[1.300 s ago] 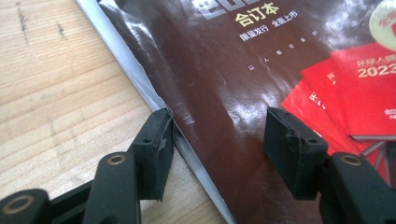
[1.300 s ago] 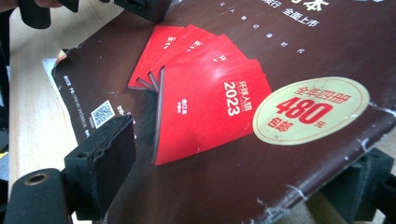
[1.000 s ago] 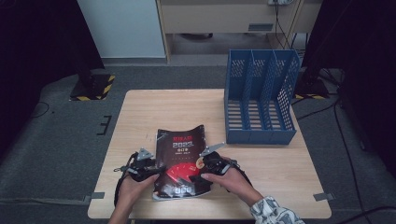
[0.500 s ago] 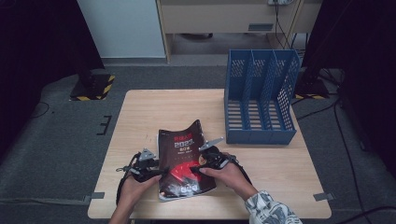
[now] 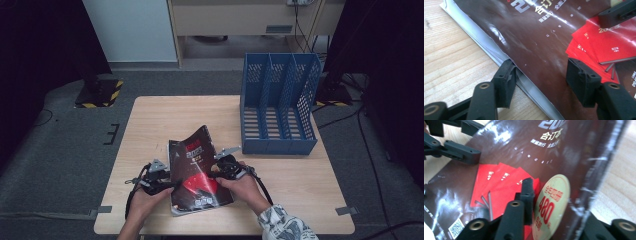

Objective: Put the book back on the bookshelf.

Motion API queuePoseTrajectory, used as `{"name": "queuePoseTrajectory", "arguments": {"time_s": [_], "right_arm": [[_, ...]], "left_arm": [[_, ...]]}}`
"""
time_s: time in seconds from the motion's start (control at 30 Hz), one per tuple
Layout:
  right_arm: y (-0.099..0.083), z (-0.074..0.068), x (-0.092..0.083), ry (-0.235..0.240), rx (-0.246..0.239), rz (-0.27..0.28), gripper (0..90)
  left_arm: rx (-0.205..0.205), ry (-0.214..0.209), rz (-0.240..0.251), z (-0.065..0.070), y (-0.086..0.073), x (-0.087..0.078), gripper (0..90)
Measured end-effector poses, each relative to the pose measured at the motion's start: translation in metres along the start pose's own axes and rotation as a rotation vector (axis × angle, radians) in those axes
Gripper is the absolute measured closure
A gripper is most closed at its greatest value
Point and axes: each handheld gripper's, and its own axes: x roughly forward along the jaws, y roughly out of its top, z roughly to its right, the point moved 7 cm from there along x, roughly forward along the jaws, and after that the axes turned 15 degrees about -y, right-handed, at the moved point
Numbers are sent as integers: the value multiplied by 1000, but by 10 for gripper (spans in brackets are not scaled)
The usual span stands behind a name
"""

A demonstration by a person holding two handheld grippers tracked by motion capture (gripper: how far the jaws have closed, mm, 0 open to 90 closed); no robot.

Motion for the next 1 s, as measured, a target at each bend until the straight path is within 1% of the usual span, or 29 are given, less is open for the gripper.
{"name": "queuePoseTrajectory", "arguments": {"time_s": [0.03,0.07,0.1,0.13,0.17,0.2,0.23,0.27,0.3,0.33,0.37,0.4,0.43,0.5,0.6,0.7,0.73,0.77,0.8,0.83,0.87,0.9,0.97,1.0], "right_arm": [[1,0,-1,-3,-3,2,802],[2,-1,-1,-7,-1,7,811],[2,-1,-1,-7,-1,7,811],[3,-1,-2,-16,-14,22,827],[4,-2,-3,-18,-19,25,834],[4,-2,-3,-18,-19,25,834],[5,-1,-3,-24,-27,36,841],[6,-2,-4,-25,-27,39,845],[9,-2,-6,-30,-47,48,848],[9,-2,-6,-30,-47,48,848],[11,-2,-8,-35,-64,55,852],[12,-2,-10,-37,-65,58,854],[12,-2,-10,-37,-65,58,854],[15,-1,-14,-40,-70,79,862],[17,-1,-17,-45,-76,89,864],[23,0,-25,-48,-81,120,868],[23,0,-25,-48,-81,120,868],[25,0,-29,-48,-81,135,868],[25,0,-29,-48,-81,135,868],[28,0,-33,-44,-85,149,869],[28,0,-33,-44,-85,149,869],[30,-1,-36,-42,-87,161,869],[31,-1,-37,-40,-91,165,869],[34,-2,-40,-36,-91,177,870]], "left_arm": [[0,0,0,0,0,0,357],[-10,18,-2,-2,-1,0,325],[-10,18,-2,-2,-1,0,303],[-12,27,-6,-3,-1,-1,287],[-22,25,-2,-3,-1,-1,270],[-22,25,-2,-3,-1,-1,248],[-32,23,1,-4,-1,-1,248],[-41,21,5,-4,-1,-1,224],[-59,13,9,-5,-1,-2,185],[-59,13,9,-5,-1,-2,174],[-70,7,6,-5,-2,-2,158],[-86,-8,8,-5,-3,-1,140],[-86,-8,8,-5,-3,-1,135],[-95,-16,8,-4,-2,-1,113],[-101,-22,10,-4,-2,-1,101],[-104,-34,11,-3,-2,-2,98],[-104,-34,11,-3,-2,-2,99],[-110,-55,14,-2,-2,-1,102],[-110,-55,14,-2,-2,-1,107],[-99,-63,7,0,-2,1,109],[-99,-63,7,0,-2,1,114],[-98,-77,9,3,-1,2,122],[-98,-82,10,4,-1,3,140],[-89,-95,9,5,-1,3,152]]}}
